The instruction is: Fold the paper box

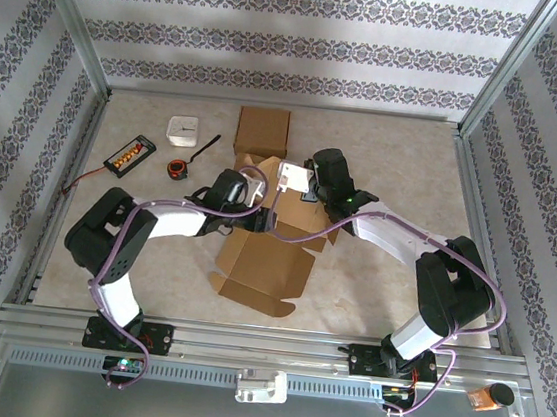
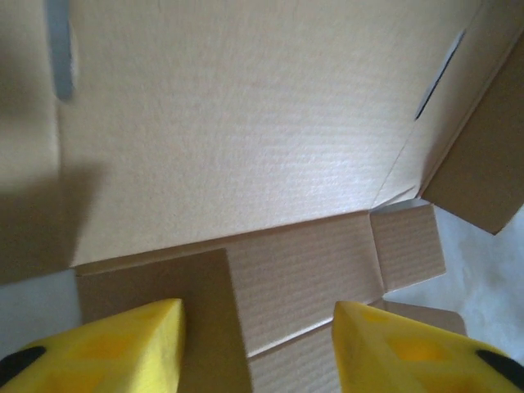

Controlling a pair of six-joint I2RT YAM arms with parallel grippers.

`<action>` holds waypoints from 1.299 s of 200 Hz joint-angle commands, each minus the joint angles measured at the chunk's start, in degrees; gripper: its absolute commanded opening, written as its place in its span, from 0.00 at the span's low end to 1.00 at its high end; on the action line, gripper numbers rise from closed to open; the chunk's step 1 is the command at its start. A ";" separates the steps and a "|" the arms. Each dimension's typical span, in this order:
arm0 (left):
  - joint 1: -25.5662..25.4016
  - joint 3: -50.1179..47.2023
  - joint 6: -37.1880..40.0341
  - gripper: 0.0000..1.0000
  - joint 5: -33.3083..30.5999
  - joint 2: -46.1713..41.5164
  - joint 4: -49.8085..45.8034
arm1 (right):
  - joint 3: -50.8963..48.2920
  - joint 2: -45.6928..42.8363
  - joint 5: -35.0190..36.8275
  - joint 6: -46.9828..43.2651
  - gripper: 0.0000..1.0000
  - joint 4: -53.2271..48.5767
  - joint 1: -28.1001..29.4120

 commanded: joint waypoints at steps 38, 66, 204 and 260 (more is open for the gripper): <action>8.83 3.62 5.45 0.65 -5.87 -15.52 -12.65 | -0.89 -0.63 0.93 0.13 0.11 0.78 0.45; 14.85 7.91 7.71 0.69 -2.83 -13.08 -20.31 | -1.16 -1.00 1.41 -0.26 0.11 1.59 0.58; 19.28 14.95 13.84 0.13 19.95 4.17 -13.79 | -1.43 -1.36 5.90 -4.46 0.12 2.76 3.59; 17.51 11.30 30.99 0.00 12.73 2.39 -1.10 | 2.38 -5.68 -6.39 10.48 0.42 -10.80 4.85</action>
